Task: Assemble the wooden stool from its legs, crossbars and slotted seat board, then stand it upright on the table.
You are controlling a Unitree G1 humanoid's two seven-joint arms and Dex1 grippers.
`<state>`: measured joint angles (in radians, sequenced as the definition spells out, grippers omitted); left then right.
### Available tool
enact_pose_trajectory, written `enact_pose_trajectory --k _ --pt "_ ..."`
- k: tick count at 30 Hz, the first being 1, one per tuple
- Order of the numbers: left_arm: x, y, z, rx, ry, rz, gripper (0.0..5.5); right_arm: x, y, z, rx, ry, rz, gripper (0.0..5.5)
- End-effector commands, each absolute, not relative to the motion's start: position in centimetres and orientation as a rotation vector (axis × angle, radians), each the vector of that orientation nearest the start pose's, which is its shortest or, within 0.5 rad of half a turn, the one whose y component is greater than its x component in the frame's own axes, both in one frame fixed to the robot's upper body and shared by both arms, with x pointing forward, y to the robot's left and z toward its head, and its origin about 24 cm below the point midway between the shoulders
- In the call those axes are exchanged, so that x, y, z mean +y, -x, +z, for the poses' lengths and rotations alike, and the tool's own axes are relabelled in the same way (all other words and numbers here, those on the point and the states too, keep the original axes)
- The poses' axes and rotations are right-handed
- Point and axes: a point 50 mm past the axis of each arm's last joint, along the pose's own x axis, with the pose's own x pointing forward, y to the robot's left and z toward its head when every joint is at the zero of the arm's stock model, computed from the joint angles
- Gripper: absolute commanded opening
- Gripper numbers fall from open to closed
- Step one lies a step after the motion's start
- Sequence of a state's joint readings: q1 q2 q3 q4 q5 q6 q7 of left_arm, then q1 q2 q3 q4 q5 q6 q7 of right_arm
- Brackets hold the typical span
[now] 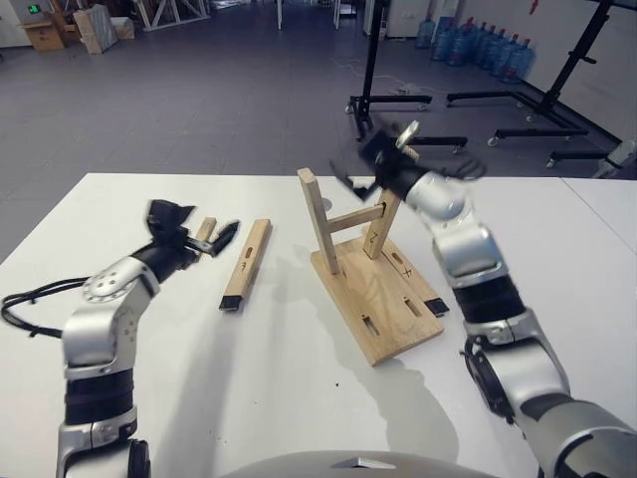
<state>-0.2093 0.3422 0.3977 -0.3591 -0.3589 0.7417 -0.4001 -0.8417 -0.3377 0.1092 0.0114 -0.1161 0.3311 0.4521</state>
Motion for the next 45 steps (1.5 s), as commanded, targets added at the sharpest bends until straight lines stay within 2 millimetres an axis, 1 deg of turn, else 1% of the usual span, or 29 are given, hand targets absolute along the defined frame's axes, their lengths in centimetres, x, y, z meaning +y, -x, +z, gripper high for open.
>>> enact_pose_trajectory --k 1,3,5,7,9,11,12,15,16,17,20,24,26,27,32,38,42,45 --pt "25.1 -25.9 14.0 0.135 0.061 -0.044 5.39 -12.8 -33.7 29.2 -0.426 0.528 0.432 5.4" --pt "25.5 -26.9 12.9 0.181 0.018 -0.046 5.39 -13.7 -33.5 29.9 -0.425 0.489 0.391 5.4" --pt "26.1 -29.0 11.1 0.214 -0.016 -0.082 5.39 -14.3 -33.4 30.1 -0.407 0.375 0.377 5.4" --pt "26.9 -30.8 9.1 0.248 -0.036 -0.094 5.39 -14.4 -33.4 30.0 -0.39 0.296 0.385 5.4" --pt "28.0 -32.1 7.3 0.281 -0.05 -0.085 5.39 -14.1 -33.3 30.0 -0.384 0.257 0.396 5.4" --pt "29.0 -32.5 6.0 0.297 -0.024 -0.076 5.39 -13.8 -33.2 30.3 -0.389 0.221 0.408 5.4" --pt "29.4 -32.4 5.2 0.316 -0.029 -0.063 5.39 -13.8 -33.2 30.5 -0.393 0.207 0.401 5.4" --pt "29.9 -31.9 3.3 0.353 -0.009 -0.051 5.39 -14.0 -33.4 30.6 -0.389 0.18 0.383 5.4" --pt "30.0 -31.8 3.0 0.357 0.009 -0.042 5.21 -14.0 -33.5 30.6 -0.384 0.176 0.382 5.4" --pt "29.9 -31.8 2.5 0.363 0.017 -0.036 5.17 -14.0 -33.5 30.5 -0.378 0.173 0.38 5.4" --pt "29.0 -32.1 1.9 0.363 0.028 -0.056 4.6 -13.9 -33.5 30.3 -0.369 0.165 0.38 5.4" --pt "27.5 -32.8 1.7 0.365 0.003 -0.105 4.08 -13.7 -33.6 30.1 -0.361 0.163 0.387 5.4" --pt "27.2 -32.9 1.6 0.372 -0.01 -0.115 3.76 -13.6 -33.7 30.1 -0.358 0.162 0.394 5.4" --pt "27.1 -32.9 1.4 0.379 -0.018 -0.116 3.53 -13.5 -33.7 30.0 -0.356 0.162 0.398 5.4" --pt "27.3 -32.2 0.4 0.43 -0.034 -0.101 2.9 -13.2 -33.7 29.8 -0.346 0.152 0.414 5.4" --pt "26.9 -32.0 -0.3 0.463 -0.041 -0.089 1.94 -12.8 -33.6 29.7 -0.334 0.134 0.427 5.4" --pt "26.7 -31.8 -0.7 0.487 -0.079 -0.085 1.28 -12.7 -33.6 29.5 -0.326 0.129 0.433 5.4" --pt "26.7 -31.8 -0.8 0.493 -0.096 -0.085 1.28 -12.8 -33.6 29.1 -0.309 0.122 0.428 5.4"
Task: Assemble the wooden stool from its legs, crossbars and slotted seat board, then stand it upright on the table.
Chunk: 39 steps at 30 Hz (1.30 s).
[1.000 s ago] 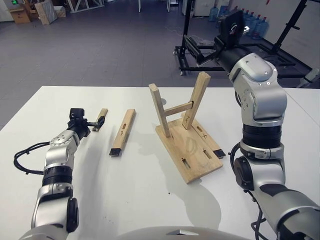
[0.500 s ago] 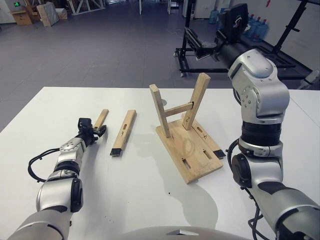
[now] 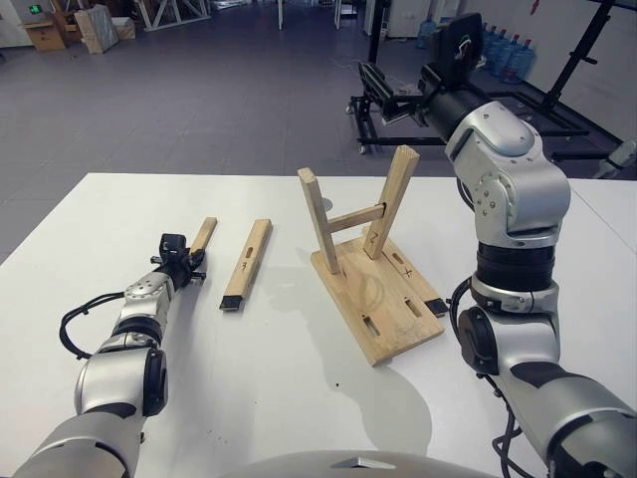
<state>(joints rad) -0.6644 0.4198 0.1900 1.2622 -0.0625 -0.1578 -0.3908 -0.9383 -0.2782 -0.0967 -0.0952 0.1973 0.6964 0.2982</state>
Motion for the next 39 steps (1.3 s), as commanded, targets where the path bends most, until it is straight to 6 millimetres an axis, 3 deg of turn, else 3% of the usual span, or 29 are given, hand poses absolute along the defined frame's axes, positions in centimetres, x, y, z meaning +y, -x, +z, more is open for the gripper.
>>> enact_pose_trajectory --k 1,6,8,10,12,14,17,20,25,33,39 --pt "26.7 -31.9 -0.7 0.487 -0.106 -0.08 1.28 -12.8 -33.7 28.9 -0.3 0.114 0.427 5.4" --pt "27.7 -32.6 1.3 0.363 -0.122 -0.041 1.28 -13.1 -34.0 27.7 -0.245 0.054 0.431 5.4" --pt "28.2 -33.2 3.7 0.207 -0.141 -0.057 1.28 -13.4 -34.2 26.7 -0.206 0.018 0.438 5.4" --pt "28.3 -33.2 8.1 -0.017 -0.217 -0.132 1.28 -13.9 -34.3 25.6 -0.163 -0.043 0.444 5.4" --pt "26.7 -32.1 13.3 -0.22 -0.3 -0.23 1.28 -14.3 -34.2 24.7 -0.122 -0.165 0.49 5.4" --pt "23.5 -30.8 18.3 -0.386 -0.334 -0.351 1.28 -14.2 -33.7 23.9 -0.042 -0.415 0.633 5.4" --pt "18.7 -29.8 22.1 -0.503 -0.285 -0.535 1.28 -13.5 -33.0 24.0 0.026 -0.711 0.863 5.4" --pt "16.0 -29.4 23.4 -0.522 -0.193 -0.651 1.28 -13.1 -33.0 24.4 0.06 -0.873 0.964 5.4" --pt "14.5 -28.7 25.6 -0.507 -0.06 -0.798 1.28 -11.1 -32.8 25.4 0.102 -0.995 1.065 5.4" --pt "13.9 -28.3 25.1 -0.434 -0.067 -0.847 1.28 -10.5 -31.1 27.6 0.004 -1.03 1.141 5.4" --pt "13.2 -28.2 24.2 -0.412 -0.098 -0.864 1.28 -10.0 -31.2 28.5 -0.029 -1.06 1.115 5.4"
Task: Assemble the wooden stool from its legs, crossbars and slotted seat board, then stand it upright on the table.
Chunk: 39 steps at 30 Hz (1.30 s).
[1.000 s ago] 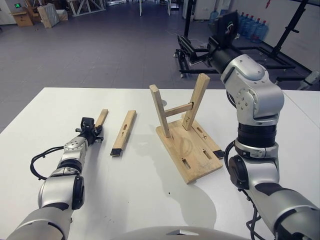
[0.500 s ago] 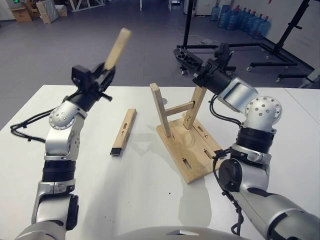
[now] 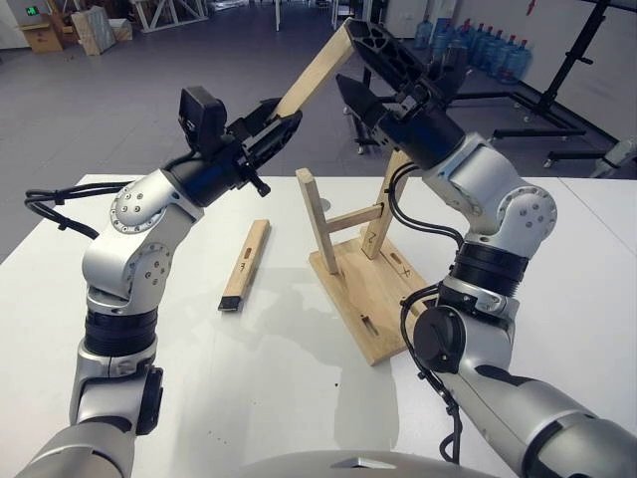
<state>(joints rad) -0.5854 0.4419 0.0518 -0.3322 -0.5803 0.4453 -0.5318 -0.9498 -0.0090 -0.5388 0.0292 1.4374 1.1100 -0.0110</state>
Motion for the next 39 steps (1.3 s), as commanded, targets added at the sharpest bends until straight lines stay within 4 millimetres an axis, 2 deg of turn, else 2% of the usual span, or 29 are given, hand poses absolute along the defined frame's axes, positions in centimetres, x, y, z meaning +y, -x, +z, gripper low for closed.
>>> enact_pose_trajectory --k 1,5,8,30,35,39 --pt "13.0 -28.1 24.1 -0.412 -0.105 -0.869 1.28 -9.8 -31.3 28.5 -0.025 -1.063 1.106 5.4" --pt "12.6 -28.0 23.6 -0.408 -0.129 -0.872 1.28 -8.9 -31.7 28.3 -0.005 -1.077 1.066 5.4" --pt "12.6 -28.0 23.5 -0.413 -0.163 -0.859 1.28 -8.4 -31.8 28.1 0.011 -1.08 1.046 4.96" --pt "12.5 -28.2 23.5 -0.432 -0.215 -0.839 1.28 -8.2 -32.1 27.6 0.043 -1.13 1.003 1.01" --pt "12.6 -28.3 23.5 -0.432 -0.219 -0.839 1.28 -8.4 -32.3 27.4 0.04 -1.124 0.976 0.46" --pt "12.6 -28.3 23.5 -0.43 -0.222 -0.838 1.28 -8.7 -32.5 27.0 0.037 -1.082 0.946 0.41"
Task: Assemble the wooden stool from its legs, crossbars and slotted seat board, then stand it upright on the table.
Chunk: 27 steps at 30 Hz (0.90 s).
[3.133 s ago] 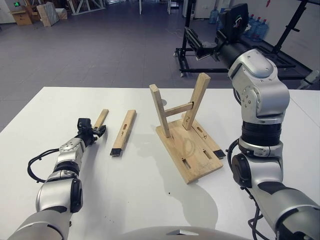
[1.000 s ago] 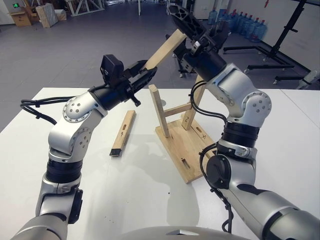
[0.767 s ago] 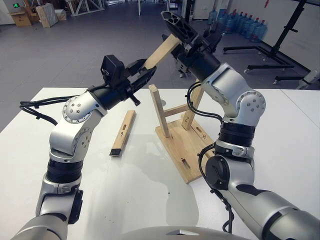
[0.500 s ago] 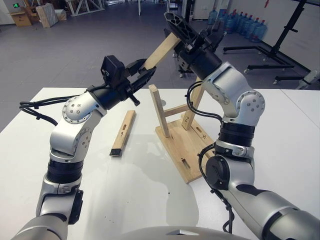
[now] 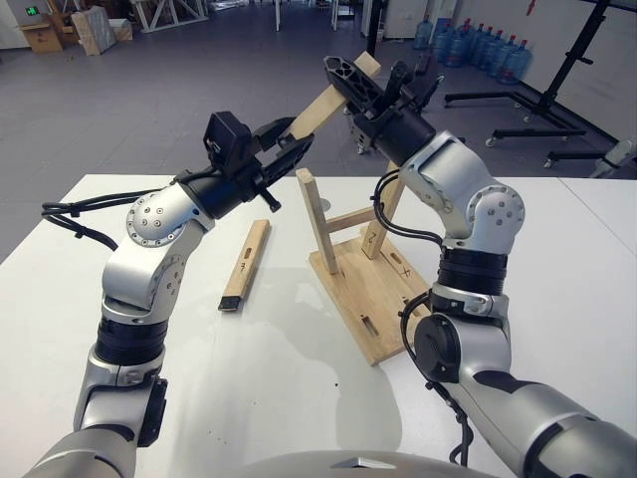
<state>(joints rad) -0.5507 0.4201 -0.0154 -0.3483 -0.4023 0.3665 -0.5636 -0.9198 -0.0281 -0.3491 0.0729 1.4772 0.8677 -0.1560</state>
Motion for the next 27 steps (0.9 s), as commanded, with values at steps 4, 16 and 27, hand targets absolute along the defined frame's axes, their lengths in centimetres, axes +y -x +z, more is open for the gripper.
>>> enact_pose_trajectory --k 4,16,27 --pt "12.5 -28.2 23.2 -0.412 -0.212 -0.831 1.66 -8.9 -32.5 26.8 0.029 -1.036 0.926 0.4" --pt "21.6 -27.0 29.0 -0.644 0.402 -0.492 3.38 -19.5 -31.7 30.5 -0.294 -0.74 0.719 0.39" --pt "23.5 -27.7 19.5 -0.284 0.349 -0.08 4.12 -24.6 -30.1 15.2 0.053 -0.475 0.564 0.39"
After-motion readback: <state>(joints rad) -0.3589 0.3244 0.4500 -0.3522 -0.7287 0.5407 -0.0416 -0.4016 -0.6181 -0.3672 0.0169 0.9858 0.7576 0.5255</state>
